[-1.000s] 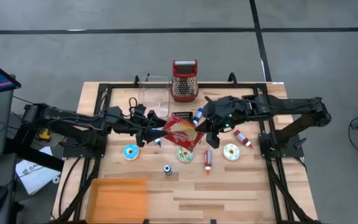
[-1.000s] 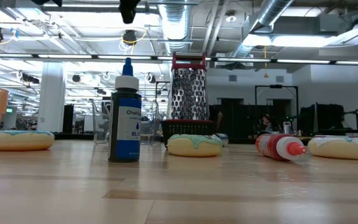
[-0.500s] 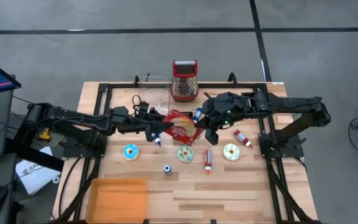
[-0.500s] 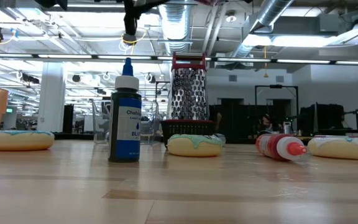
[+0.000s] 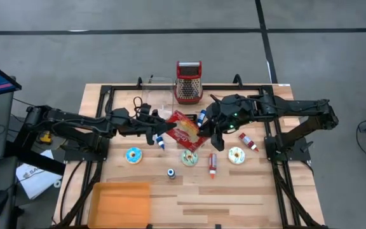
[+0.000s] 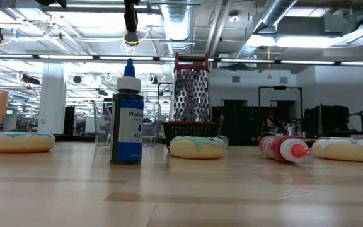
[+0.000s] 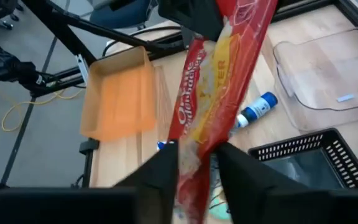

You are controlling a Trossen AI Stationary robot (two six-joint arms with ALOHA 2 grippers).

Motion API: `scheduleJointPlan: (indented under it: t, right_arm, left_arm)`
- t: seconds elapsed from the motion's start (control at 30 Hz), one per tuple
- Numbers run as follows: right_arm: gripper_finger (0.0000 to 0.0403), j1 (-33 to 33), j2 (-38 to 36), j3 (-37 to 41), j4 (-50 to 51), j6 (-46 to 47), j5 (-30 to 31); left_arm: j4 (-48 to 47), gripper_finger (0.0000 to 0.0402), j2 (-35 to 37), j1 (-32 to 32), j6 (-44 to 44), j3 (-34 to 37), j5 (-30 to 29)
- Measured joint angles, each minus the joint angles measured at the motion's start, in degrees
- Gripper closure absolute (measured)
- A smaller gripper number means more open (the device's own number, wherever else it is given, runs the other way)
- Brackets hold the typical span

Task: Pick & Place Food Item
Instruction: Put the popcorn bag into the orange bin

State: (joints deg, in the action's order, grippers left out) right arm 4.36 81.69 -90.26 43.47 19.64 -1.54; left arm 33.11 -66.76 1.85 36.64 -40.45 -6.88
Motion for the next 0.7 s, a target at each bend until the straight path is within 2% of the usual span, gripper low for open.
scheduleJointPlan:
  t: [0.17,0.3,0.4,0.5,0.57,0.7]
  right_arm:
    - [0.0185,-0.4,-0.1,0.0,0.0,2.5,1.4]
    - [0.0137,-2.2,-2.1,0.0,0.6,5.3,1.5]
    - [0.0126,-3.5,-4.5,0.0,0.3,6.6,1.6]
    - [0.0125,-4.4,-7.1,0.0,0.5,7.7,1.6]
    - [0.0125,-4.5,-8.6,0.0,0.6,8.3,1.6]
    - [0.0126,-4.4,-10.3,0.0,1.0,9.2,1.6]
  left_arm:
    - [-5.4,0.0396,1.6,0.1,-0.4,0.0,-0.1]
    - [-17.5,0.0397,6.4,1.6,-0.3,0.0,-0.1]
    - [-27.4,0.0397,11.5,4.2,1.5,0.0,2.5]
    - [-35.6,0.0397,16.5,8.2,6.6,0.0,7.8]
    - [-39.9,0.0398,18.9,12.2,10.7,0.0,10.2]
    - [-49.6,0.0398,22.6,22.0,19.2,0.0,11.4]
